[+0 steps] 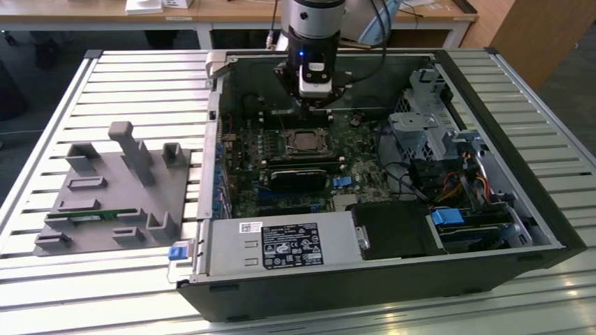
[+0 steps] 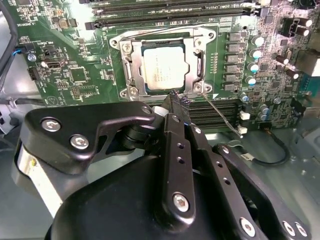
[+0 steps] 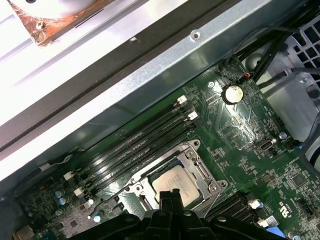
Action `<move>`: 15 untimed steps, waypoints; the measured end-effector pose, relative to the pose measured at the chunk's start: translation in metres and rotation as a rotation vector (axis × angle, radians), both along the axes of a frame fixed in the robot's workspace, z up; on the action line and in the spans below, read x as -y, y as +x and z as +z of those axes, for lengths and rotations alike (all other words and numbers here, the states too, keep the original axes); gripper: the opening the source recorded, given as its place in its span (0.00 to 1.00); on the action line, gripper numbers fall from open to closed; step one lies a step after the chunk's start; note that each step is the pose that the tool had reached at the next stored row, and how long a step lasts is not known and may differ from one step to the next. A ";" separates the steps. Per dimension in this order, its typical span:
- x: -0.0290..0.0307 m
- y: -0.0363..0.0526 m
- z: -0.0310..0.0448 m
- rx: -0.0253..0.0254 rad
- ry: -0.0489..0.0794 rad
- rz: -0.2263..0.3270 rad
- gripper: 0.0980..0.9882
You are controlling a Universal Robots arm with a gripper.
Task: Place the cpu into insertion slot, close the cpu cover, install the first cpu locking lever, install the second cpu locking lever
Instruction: 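Install the first cpu locking lever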
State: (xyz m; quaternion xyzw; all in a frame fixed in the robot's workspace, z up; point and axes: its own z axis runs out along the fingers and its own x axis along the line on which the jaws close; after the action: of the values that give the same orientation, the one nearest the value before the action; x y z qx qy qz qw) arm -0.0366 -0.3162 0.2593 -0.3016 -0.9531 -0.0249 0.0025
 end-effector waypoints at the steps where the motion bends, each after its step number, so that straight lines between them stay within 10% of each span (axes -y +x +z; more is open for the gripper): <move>1: 0.0000 0.0000 0.0000 0.0000 0.000 0.004 0.01; 15: 0.0000 0.0000 -0.0003 0.0000 0.000 0.153 0.01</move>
State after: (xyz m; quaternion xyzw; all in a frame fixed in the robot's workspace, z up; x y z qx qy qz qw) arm -0.0366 -0.3162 0.2589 -0.2280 -0.9733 -0.0246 0.0044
